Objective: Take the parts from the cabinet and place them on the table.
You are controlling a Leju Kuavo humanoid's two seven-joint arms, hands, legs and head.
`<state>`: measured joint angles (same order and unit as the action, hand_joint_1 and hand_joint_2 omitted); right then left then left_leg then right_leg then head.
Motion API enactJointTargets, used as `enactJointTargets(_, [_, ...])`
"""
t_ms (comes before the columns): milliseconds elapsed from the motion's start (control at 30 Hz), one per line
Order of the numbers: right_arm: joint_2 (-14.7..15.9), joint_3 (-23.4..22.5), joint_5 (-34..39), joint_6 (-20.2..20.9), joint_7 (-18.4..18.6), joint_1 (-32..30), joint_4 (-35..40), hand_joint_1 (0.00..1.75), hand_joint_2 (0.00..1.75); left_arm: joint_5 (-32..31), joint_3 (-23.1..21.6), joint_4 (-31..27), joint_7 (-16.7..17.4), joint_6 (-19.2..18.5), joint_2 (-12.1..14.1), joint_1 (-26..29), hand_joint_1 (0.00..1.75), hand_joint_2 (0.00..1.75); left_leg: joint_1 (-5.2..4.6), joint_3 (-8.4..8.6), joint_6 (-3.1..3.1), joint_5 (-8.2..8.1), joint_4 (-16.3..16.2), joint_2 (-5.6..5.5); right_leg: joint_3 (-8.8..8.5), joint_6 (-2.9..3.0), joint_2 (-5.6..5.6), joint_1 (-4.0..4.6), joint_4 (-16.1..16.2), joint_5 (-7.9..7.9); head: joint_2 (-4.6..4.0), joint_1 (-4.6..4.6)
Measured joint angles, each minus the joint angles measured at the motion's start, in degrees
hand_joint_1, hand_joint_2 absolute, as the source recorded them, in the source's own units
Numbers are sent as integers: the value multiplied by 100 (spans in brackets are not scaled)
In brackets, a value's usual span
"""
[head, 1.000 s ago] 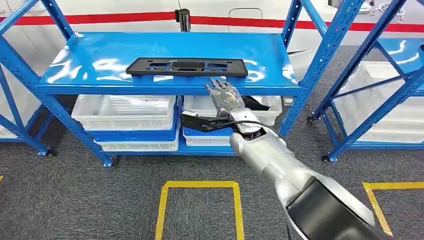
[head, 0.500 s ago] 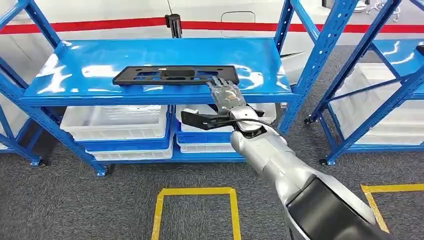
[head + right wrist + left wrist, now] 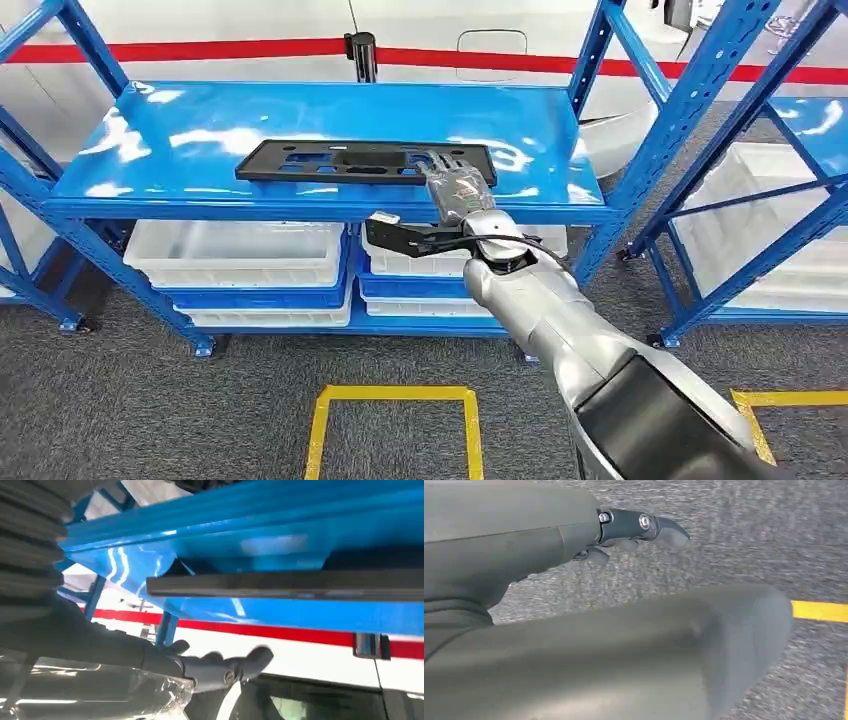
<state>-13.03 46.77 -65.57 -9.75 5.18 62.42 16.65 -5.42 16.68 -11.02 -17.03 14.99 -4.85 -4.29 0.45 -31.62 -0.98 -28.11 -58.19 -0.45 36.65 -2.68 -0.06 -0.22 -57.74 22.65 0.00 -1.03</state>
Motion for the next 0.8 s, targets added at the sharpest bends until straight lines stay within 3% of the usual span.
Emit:
enactJointTargets(33, [-13, 0, -2, 6, 0, -10, 0, 0, 175, -4, 0, 2, 9, 2, -2, -7, 0, 0, 13, 28, 26, -34, 38, 1, 12, 74, 4, 0, -16, 16, 0, -26])
enactJointTargets(100, [-13, -2, -11, 15, 0, -16, -4, 0, 175, -7, 0, 2, 7, 2, -2, -17, 0, 0, 44, 72, 82, -72, 64, 8, 14, 167, 10, 3, -21, 55, 0, -31])
enactJointTargets(167, [-33, -2, -26, 26, 9, -4, -2, 0, 175, -7, 0, 0, 4, 2, 2, -29, 0, 0, 100, 33, 150, -153, -53, 29, -84, 274, 40, -68, 39, 65, 0, -33])
enactJointTargets(200, [-41, -7, -33, 31, 18, 1, -2, 0, 175, -7, 0, 0, 0, 2, 2, -30, 0, 0, 101, -85, 162, -294, -336, 28, -121, 339, 39, -69, 40, 98, 0, -63])
enactJointTargets(267, [-72, -15, -50, 55, 17, -22, -4, 0, 175, -7, 0, 0, 0, 2, -4, -29, 0, 0, 106, -625, 211, -678, -1293, 27, -185, 427, 39, -48, 40, 152, 0, -53])
enactJointTargets(300, [-81, -15, -63, 57, 17, -45, -4, 0, 175, -7, 0, 0, 0, 2, -4, -27, 0, 0, 108, -907, 230, -762, -1684, 28, -207, 443, 42, -36, 38, 184, 0, -59])
enactJointTargets(333, [-85, -15, -72, 61, 17, -66, -4, 0, 175, -7, 0, 0, 0, 2, -2, -23, 0, 0, 109, -1066, 233, -704, -1813, 28, -239, 435, 48, -32, 37, 215, 0, -55])
enactJointTargets(367, [-92, -18, -77, 63, 26, -85, -7, 0, 175, -7, 0, 0, 0, 2, -2, -18, 0, 0, 109, -1085, 228, -490, -1663, 30, -288, 424, 59, -30, 34, 254, 0, -55])
enactJointTargets(400, [-94, -20, -79, 63, 26, -89, -7, 0, 175, -7, 0, 0, 0, 4, 0, -11, 0, 0, 108, -978, 217, -184, -1303, 30, -348, 411, 67, -30, 33, 293, 0, -59])
enactJointTargets(467, [-114, -22, -96, 63, 26, -79, -7, 0, 175, -15, 0, 0, -2, 4, 7, -11, 0, 0, 106, -592, 156, 486, -271, 34, -472, 371, 74, -28, 35, 391, 0, -59])
enactJointTargets(533, [-120, -24, -109, 70, 26, -61, -9, 0, 175, -19, 0, 7, -9, 2, 9, -19, 0, 0, 57, -418, 104, 394, -5, 37, -466, 302, 83, 45, 21, 448, 0, -46])
enactJointTargets(600, [-118, -24, -114, 74, 26, -77, -9, 0, 175, -31, 0, 7, -9, 0, 7, -28, 0, 0, 34, -429, 63, 372, -20, 29, -481, 265, 74, 27, 58, 463, 0, -48])
enactJointTargets(633, [-125, -24, -116, 72, 26, -66, -7, 0, 175, -31, 0, 7, -9, 0, 5, -26, 0, 0, 36, -403, 37, 376, 9, 28, -501, 236, 72, 34, 74, 476, 0, -57])
enactJointTargets(667, [-131, -26, -122, 72, 26, -61, -2, 0, 175, -33, 0, 7, -9, -7, -15, -24, 0, 0, 108, -331, -2, 395, 83, 37, -458, 201, 55, 57, 23, 536, 0, -50])
enactJointTargets(700, [-127, -31, -131, 72, 24, -45, -2, 0, 175, -37, 0, 7, -9, -7, -13, -26, 0, 0, 93, -289, -38, 369, 101, 39, -376, 204, 47, 45, -193, 610, 0, -40])
enactJointTargets(733, [-127, -31, -147, 72, 22, -36, -4, 0, 175, -39, 2, 7, -9, -7, -9, -35, 0, 0, 96, -257, -85, 341, 100, 44, -159, 223, 48, 32, -620, 744, 0, -31])
enactJointTargets(800, [-116, -31, -166, 72, 9, -94, -9, 0, 175, -57, 0, 7, -9, -7, -13, -41, 0, 0, 87, -206, -110, 282, 99, 33, 407, 224, 48, 0, -1564, 993, 0, -24])
